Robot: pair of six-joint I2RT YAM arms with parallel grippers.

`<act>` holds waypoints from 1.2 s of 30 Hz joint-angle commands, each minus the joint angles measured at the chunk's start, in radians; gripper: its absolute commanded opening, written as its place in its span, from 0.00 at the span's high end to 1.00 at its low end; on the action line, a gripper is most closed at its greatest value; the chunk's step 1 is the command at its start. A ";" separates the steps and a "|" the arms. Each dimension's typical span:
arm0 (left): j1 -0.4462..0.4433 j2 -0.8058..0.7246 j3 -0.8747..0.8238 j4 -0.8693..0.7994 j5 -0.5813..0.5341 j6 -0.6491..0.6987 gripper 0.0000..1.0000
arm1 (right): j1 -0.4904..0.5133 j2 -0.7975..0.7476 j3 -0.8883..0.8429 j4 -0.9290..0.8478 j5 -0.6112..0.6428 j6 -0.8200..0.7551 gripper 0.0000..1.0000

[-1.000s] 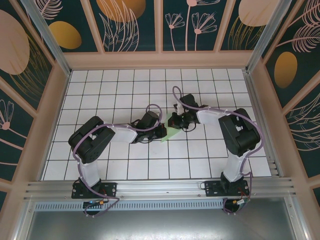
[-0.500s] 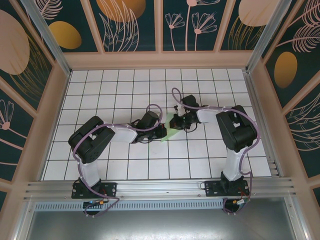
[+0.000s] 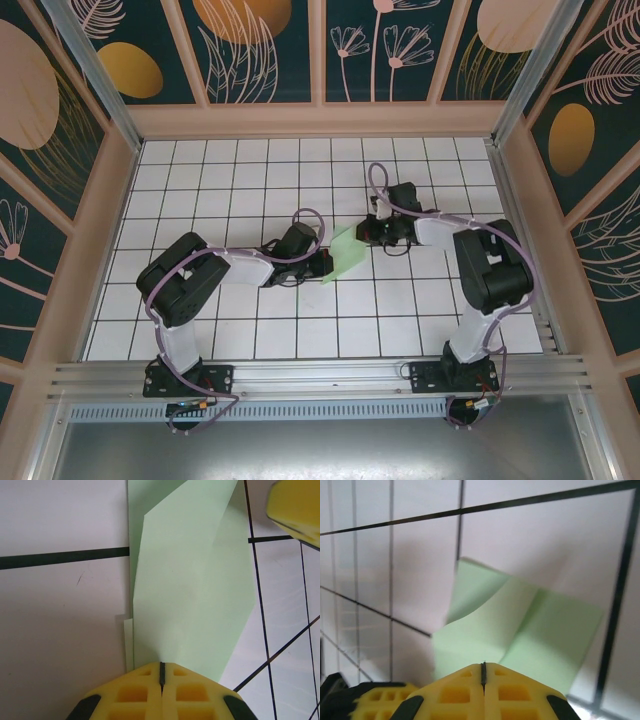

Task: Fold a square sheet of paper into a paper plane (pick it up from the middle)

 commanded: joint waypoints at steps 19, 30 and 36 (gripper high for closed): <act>-0.008 -0.067 -0.184 -0.239 0.022 0.093 1.00 | 0.199 0.118 -0.039 0.110 -0.049 0.030 1.00; -0.008 -0.060 -0.228 -0.213 0.062 0.079 1.00 | -0.061 0.141 -0.071 0.165 -0.040 0.031 1.00; -0.009 -0.066 -0.220 -0.210 0.056 0.076 1.00 | -0.112 0.081 -0.038 0.131 -0.008 0.025 1.00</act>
